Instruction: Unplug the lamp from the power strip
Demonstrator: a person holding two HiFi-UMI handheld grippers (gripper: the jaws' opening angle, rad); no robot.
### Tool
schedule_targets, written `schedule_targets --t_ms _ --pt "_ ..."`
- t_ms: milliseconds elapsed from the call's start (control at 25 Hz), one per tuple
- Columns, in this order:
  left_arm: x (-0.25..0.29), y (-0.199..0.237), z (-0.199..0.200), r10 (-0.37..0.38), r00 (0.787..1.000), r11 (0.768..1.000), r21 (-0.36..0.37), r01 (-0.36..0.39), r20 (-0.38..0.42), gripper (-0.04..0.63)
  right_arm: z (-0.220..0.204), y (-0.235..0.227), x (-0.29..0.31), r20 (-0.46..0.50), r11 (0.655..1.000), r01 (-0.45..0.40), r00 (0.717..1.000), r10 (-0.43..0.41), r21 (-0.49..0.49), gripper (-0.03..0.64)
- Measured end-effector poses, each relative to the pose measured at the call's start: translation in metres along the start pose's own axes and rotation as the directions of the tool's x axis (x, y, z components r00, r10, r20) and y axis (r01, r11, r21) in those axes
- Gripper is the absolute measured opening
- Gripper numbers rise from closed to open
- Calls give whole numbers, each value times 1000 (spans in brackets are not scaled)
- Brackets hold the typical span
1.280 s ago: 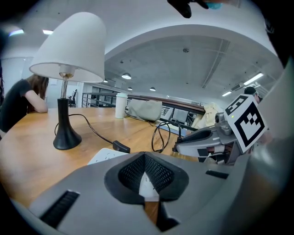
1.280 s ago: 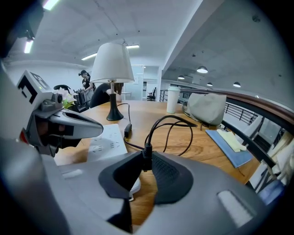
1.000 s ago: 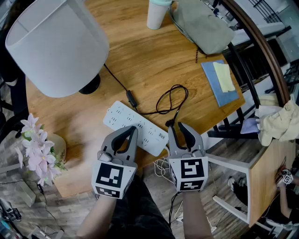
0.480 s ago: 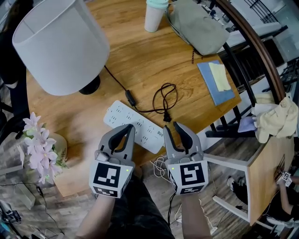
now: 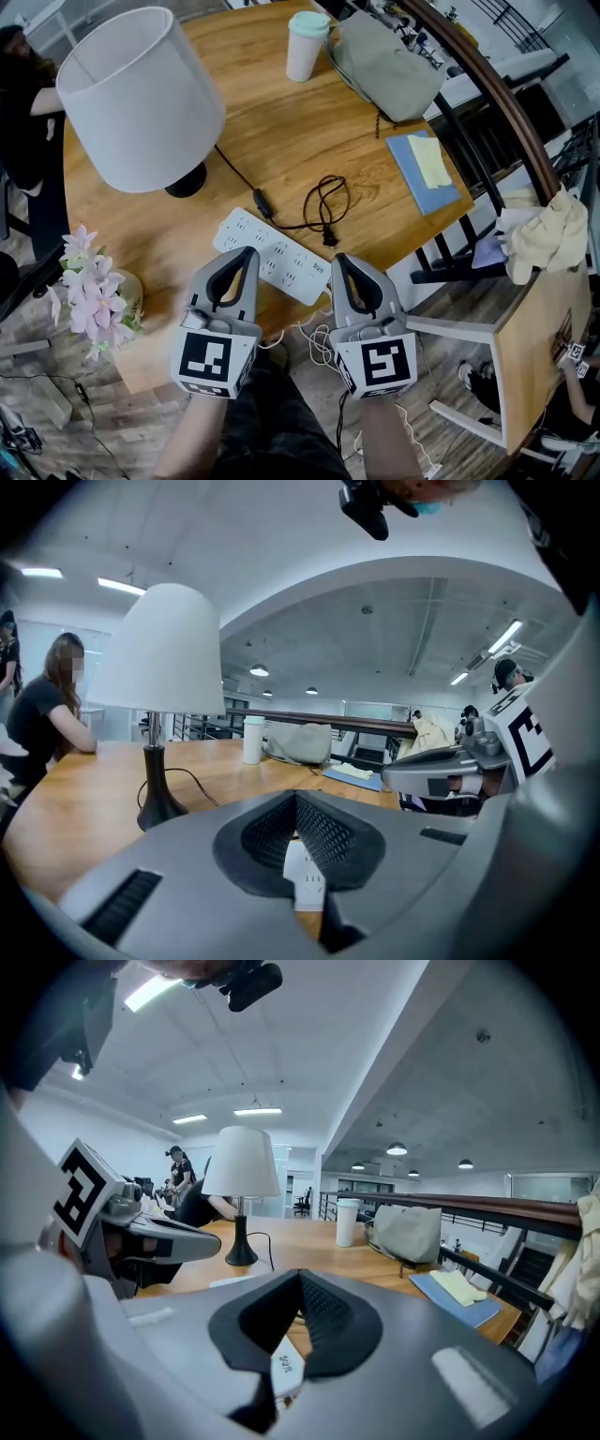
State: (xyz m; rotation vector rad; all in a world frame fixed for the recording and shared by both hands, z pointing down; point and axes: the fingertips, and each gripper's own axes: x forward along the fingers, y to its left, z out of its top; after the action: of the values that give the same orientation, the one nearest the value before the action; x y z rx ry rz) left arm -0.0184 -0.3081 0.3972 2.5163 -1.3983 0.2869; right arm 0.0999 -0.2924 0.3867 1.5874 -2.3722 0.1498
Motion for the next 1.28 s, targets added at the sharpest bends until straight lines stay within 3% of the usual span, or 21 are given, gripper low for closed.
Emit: schedule_targets --t_ms 600,1280 --pt "-34 -8 57 -15 990 999 37 9 143 -5 51 16 -30 115 999 -38 993 35 21 8" --pt "-68 -22 99 -46 977 999 26 41 207 -5 98 35 -59 190 996 -86 978 85 -2 8"
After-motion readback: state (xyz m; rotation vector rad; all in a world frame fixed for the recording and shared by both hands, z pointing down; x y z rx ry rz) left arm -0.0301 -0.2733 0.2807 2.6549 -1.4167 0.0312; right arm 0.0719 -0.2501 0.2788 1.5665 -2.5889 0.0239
